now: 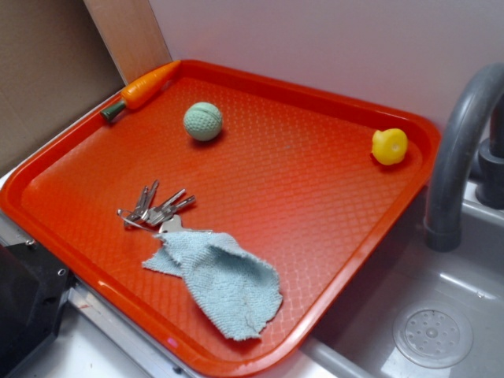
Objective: Grab the green ball.
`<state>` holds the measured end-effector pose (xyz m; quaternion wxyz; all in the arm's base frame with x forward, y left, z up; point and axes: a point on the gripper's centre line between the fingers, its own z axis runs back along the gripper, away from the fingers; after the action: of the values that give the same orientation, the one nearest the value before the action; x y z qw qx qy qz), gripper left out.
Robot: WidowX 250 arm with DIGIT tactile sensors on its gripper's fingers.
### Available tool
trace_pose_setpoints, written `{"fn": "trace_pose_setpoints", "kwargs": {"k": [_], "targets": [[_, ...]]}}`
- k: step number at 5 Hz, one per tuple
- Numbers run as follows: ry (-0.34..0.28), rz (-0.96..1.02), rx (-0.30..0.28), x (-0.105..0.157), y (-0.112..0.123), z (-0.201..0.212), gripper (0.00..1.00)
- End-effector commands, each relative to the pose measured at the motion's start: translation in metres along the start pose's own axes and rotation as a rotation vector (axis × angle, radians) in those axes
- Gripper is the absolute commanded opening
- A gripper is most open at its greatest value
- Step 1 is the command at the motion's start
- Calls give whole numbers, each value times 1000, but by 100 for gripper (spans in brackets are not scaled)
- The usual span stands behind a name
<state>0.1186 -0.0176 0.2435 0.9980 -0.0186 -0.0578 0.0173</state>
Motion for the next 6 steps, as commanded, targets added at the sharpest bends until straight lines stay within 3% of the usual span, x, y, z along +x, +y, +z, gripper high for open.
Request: {"fn": "trace_pose_setpoints", "kwargs": {"k": [1,2,3,4,5,6], "targets": [[0,0,0,0,0,0,100],[20,59,61,45,30,-54,100],[-42,56,58,93,51,-106,100],[-77,36,105,139,64,-159,100],[-99,35,111,146,56,-187,100],[-99,35,111,146,56,-187,100]]}}
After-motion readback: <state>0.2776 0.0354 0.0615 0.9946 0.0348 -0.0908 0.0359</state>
